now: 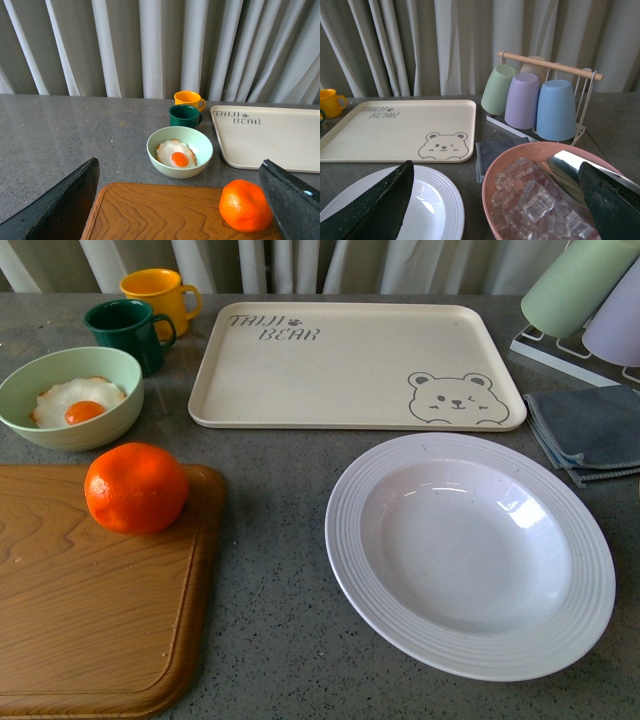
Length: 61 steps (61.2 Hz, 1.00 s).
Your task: Place orange and plate with both arms
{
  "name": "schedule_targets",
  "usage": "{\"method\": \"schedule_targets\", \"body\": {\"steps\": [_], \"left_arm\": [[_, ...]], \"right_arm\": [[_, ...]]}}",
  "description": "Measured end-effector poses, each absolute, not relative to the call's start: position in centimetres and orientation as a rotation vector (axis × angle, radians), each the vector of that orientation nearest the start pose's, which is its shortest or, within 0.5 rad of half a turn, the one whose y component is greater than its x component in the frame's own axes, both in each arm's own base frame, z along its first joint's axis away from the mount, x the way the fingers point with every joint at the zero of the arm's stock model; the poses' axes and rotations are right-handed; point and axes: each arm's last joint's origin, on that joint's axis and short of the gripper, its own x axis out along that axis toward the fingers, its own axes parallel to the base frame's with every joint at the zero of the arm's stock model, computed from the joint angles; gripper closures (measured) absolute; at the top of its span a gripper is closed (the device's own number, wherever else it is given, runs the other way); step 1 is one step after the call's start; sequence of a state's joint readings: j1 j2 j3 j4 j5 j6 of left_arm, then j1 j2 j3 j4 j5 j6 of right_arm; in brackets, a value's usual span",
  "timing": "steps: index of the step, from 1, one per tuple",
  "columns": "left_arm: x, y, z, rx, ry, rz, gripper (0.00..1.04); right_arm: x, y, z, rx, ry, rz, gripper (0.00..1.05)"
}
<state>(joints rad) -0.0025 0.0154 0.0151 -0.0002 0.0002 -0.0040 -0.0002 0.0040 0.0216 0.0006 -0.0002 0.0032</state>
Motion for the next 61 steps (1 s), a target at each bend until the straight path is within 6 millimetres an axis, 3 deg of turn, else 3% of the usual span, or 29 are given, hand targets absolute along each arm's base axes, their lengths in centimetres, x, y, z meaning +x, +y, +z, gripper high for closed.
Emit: {"method": "schedule_targets", "body": {"steps": [59, 61], "left_arm": [[9.78, -0.02, 16.74, -0.004, 0.001, -0.003, 0.09], [9.81, 0.0, 16.64, -0.004, 0.058, 0.023, 0.09]], "right_arm": [[9.66, 0.0, 17.06, 0.003, -0.018, 0.0, 0.09], [9.66, 0.0, 17.06, 0.003, -0.018, 0.0, 0.09]]}}
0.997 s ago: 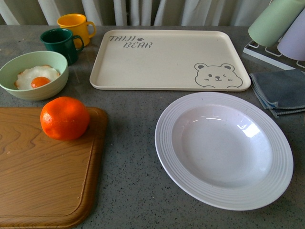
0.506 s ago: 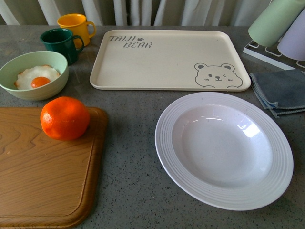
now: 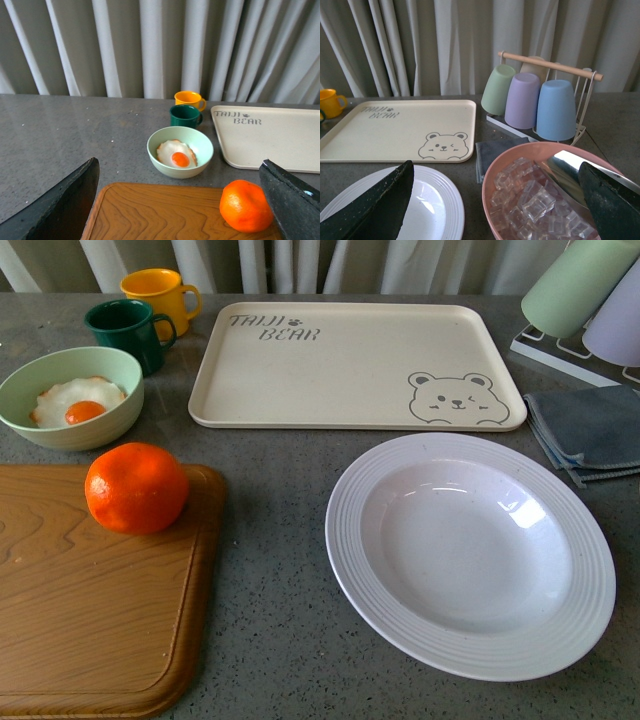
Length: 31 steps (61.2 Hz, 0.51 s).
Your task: Place orange and plate with both arms
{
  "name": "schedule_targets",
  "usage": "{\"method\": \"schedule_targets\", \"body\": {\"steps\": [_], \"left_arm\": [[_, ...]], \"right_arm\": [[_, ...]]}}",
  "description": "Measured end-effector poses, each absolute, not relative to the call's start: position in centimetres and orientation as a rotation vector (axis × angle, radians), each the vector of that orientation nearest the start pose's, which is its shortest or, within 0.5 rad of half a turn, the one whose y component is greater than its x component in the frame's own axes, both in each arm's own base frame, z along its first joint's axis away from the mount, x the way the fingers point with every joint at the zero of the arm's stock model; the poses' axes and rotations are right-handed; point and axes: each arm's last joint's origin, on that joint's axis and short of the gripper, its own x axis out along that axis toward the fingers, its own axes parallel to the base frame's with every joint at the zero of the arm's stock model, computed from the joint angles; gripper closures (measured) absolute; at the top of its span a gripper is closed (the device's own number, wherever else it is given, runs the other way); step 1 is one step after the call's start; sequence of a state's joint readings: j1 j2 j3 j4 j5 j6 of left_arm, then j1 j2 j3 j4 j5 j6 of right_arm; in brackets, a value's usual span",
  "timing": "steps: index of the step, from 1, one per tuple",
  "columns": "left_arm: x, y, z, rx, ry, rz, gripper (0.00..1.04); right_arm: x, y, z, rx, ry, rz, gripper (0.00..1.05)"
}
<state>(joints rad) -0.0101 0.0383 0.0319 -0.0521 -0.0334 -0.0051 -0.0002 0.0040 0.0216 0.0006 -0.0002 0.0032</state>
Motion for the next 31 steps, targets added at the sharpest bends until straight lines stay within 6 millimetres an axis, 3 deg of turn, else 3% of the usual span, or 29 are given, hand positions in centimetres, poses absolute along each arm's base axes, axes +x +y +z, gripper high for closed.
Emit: {"method": "schedule_targets", "body": {"steps": [4, 7, 19, 25, 31], "left_arm": [[10.0, -0.2, 17.0, 0.015, 0.315, 0.06, 0.09], [10.7, -0.4, 17.7, 0.026, 0.414, 0.045, 0.09], [15.0, -2.1, 20.7, 0.03, 0.376, -0.025, 0.09], [17.5, -3.4, 20.2, 0.026, 0.388, -0.062, 0.09], [20.4, -5.2, 18.1, 0.012, 0.451, -0.116, 0.09]], "right_arm": [[9.7, 0.0, 17.1, 0.003, -0.018, 0.0, 0.09], [9.7, 0.0, 17.1, 0.003, -0.019, 0.0, 0.09], [9.7, 0.0, 17.1, 0.003, -0.019, 0.0, 0.09], [9.7, 0.0, 17.1, 0.003, -0.018, 0.0, 0.09], [9.7, 0.0, 17.1, 0.003, -0.018, 0.0, 0.09]]}}
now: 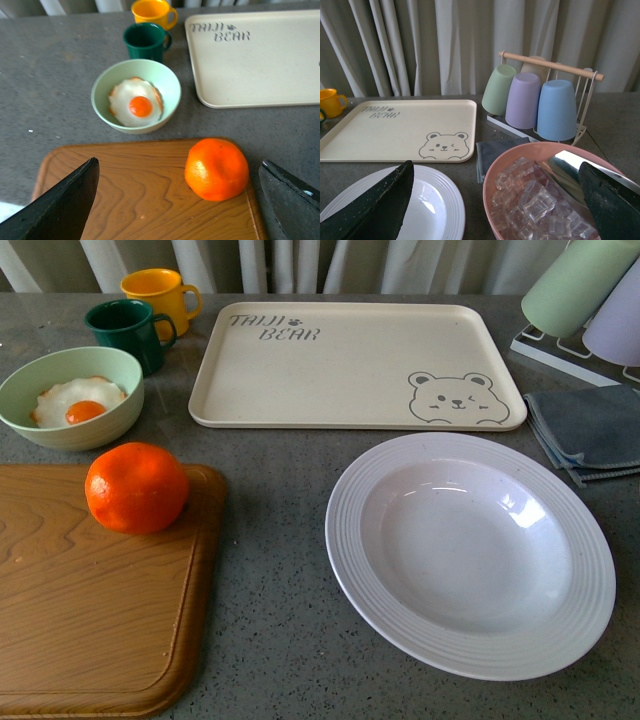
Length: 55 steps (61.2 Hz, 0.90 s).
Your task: Place orange and plate with both arms
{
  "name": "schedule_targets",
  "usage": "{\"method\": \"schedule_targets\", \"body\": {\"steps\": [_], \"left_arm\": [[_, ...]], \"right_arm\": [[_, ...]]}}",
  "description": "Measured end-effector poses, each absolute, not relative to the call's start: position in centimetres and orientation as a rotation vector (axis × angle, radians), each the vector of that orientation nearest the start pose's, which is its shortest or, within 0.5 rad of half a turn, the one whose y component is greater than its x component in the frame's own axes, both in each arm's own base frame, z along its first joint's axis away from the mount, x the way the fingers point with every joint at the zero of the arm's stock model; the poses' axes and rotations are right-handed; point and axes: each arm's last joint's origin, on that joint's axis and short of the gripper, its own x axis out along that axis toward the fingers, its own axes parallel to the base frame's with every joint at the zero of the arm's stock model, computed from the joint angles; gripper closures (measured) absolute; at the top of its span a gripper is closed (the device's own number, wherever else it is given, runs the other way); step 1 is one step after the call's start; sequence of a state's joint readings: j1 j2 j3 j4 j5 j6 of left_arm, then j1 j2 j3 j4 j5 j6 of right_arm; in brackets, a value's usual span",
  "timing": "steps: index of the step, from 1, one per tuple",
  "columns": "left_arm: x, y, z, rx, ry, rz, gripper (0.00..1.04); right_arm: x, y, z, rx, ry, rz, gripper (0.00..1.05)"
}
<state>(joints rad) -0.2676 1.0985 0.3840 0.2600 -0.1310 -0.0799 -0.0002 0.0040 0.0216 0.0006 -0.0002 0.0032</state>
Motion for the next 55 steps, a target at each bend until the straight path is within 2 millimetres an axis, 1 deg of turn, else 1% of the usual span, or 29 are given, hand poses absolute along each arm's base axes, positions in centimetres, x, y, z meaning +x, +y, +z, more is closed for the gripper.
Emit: {"method": "schedule_targets", "body": {"steps": [5, 10, 20, 32, 42, 55], "left_arm": [[22.4, -6.5, 16.4, 0.019, 0.497, -0.135, 0.09], [23.4, -7.3, 14.9, 0.024, 0.54, -0.15, 0.09], [23.9, -7.7, 13.7, 0.033, 0.573, -0.157, 0.09], [24.7, -8.2, 12.7, 0.038, 0.591, -0.169, 0.09], [24.9, -8.6, 11.8, 0.049, 0.621, -0.18, 0.09], [25.1, -9.0, 11.1, 0.043, 0.65, -0.205, 0.09]], "right_arm": [[9.7, 0.0, 17.1, 0.003, -0.018, 0.0, 0.09], [9.7, 0.0, 17.1, 0.003, -0.018, 0.0, 0.09], [9.7, 0.0, 17.1, 0.003, -0.018, 0.0, 0.09], [9.7, 0.0, 17.1, 0.003, -0.018, 0.0, 0.09], [9.7, 0.0, 17.1, 0.003, -0.018, 0.0, 0.09], [9.7, 0.0, 17.1, 0.003, -0.018, 0.0, 0.09]]}}
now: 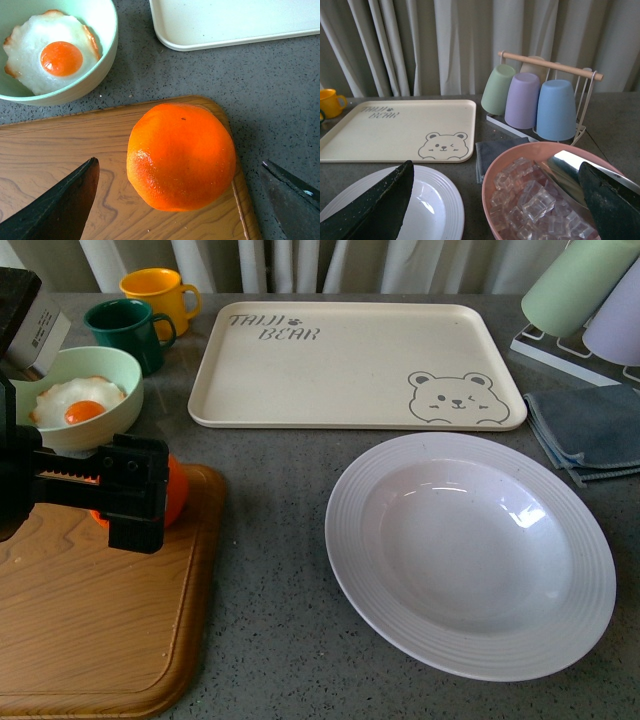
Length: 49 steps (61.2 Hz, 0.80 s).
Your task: Place orange and plate with both arms
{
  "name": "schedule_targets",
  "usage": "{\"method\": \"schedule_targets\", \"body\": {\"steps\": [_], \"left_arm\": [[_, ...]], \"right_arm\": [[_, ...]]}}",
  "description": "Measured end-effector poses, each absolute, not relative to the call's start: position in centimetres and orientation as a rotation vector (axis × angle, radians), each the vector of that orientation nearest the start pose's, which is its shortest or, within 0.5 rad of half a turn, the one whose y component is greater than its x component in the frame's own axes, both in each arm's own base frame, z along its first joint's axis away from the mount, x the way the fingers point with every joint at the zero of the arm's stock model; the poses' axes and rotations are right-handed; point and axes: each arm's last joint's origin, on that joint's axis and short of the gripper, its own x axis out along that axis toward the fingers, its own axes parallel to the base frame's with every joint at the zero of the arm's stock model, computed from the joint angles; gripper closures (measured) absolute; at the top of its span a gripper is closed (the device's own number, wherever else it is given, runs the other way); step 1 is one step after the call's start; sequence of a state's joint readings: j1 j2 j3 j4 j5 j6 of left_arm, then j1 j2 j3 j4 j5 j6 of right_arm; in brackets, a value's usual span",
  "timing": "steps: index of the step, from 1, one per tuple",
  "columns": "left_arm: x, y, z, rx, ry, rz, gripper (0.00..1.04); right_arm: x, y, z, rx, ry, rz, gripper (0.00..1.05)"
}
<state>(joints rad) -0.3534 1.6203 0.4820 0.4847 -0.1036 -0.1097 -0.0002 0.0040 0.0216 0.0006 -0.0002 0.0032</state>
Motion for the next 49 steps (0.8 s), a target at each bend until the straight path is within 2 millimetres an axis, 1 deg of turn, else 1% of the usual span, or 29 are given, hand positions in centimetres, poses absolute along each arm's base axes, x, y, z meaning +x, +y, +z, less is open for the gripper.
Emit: {"method": "schedule_targets", "body": {"steps": [18, 31, 41, 43, 44, 46, 47, 49], "left_arm": [[25.8, -9.3, 10.2, 0.037, 0.683, -0.221, 0.09], [26.8, -9.9, 9.4, 0.046, 0.707, -0.227, 0.09], [27.0, -10.3, 9.2, 0.058, 0.711, -0.235, 0.09], [27.0, -10.3, 9.2, 0.061, 0.711, -0.235, 0.12], [27.1, -10.3, 9.2, 0.061, 0.713, -0.233, 0.16], [27.1, -10.3, 9.2, 0.063, 0.715, -0.231, 0.19], [27.0, -10.3, 9.2, 0.066, 0.72, -0.225, 0.24], [27.0, -10.3, 9.1, 0.067, 0.722, -0.225, 0.29]], "right_arm": [[9.7, 0.0, 17.1, 0.003, -0.018, 0.0, 0.09], [9.7, 0.0, 17.1, 0.003, -0.018, 0.0, 0.09], [9.7, 0.0, 17.1, 0.003, -0.018, 0.0, 0.09], [9.7, 0.0, 17.1, 0.003, -0.018, 0.0, 0.09], [9.7, 0.0, 17.1, 0.003, -0.018, 0.0, 0.09], [9.7, 0.0, 17.1, 0.003, -0.018, 0.0, 0.09], [9.7, 0.0, 17.1, 0.003, -0.018, 0.0, 0.09], [9.7, 0.0, 17.1, 0.003, -0.018, 0.0, 0.09]]}}
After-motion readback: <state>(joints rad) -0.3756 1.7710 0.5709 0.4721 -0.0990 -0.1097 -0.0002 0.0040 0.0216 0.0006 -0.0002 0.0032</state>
